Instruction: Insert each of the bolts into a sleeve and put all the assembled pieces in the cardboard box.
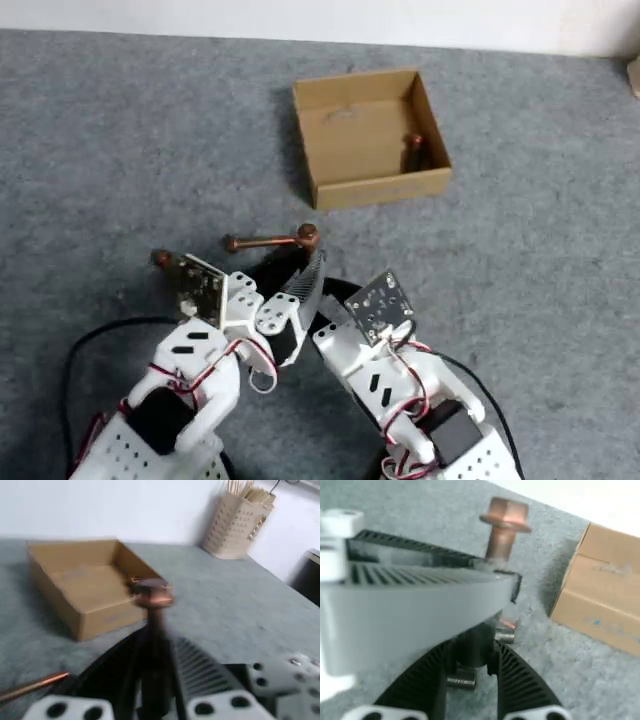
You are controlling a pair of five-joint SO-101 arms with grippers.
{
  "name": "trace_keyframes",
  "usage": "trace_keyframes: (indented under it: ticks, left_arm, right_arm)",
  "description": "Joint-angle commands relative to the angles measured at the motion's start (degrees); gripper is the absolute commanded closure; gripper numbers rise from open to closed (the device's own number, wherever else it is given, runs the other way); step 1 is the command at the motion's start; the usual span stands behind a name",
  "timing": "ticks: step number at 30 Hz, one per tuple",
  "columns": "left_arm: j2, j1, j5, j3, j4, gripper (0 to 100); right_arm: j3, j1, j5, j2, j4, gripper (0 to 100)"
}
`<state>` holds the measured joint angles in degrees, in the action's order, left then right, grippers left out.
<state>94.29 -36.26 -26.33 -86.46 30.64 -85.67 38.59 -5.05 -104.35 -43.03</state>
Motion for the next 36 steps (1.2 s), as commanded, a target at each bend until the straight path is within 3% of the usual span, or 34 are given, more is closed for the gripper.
trace_keyframes:
  ticks: [1, 10, 16, 18, 28, 36]
  left_arm:
    - [-0.04, -3.21, -2.02, -0.48, -0.09, 99]
    - [-0.04, -0.48, -1.76, -2.07, 0.09, 96]
    - [-0.13, -0.31, -2.11, -1.98, 3.52, 61]
    - [-0.13, -0.66, -2.11, -1.71, 5.45, 55]
    - [-0.13, 0.57, -1.67, 1.71, 5.36, 66]
    - [-0.13, 15.60, -2.02, 4.70, 5.63, 67]
  right_arm:
    - [4.26, -1.01, 0.62, -1.01, 3.65, 99.5]
    - [3.56, -1.01, 0.62, -1.01, 3.21, 99.5]
    - [2.24, -1.01, 0.44, -1.01, 3.47, 99.5]
    - [2.24, -1.01, 0.44, -1.01, 3.47, 99.5]
    - [0.66, -1.01, 0.35, -1.01, 3.38, 99.5]
    - [0.31, -3.03, 0.35, -1.01, 3.38, 99.5]
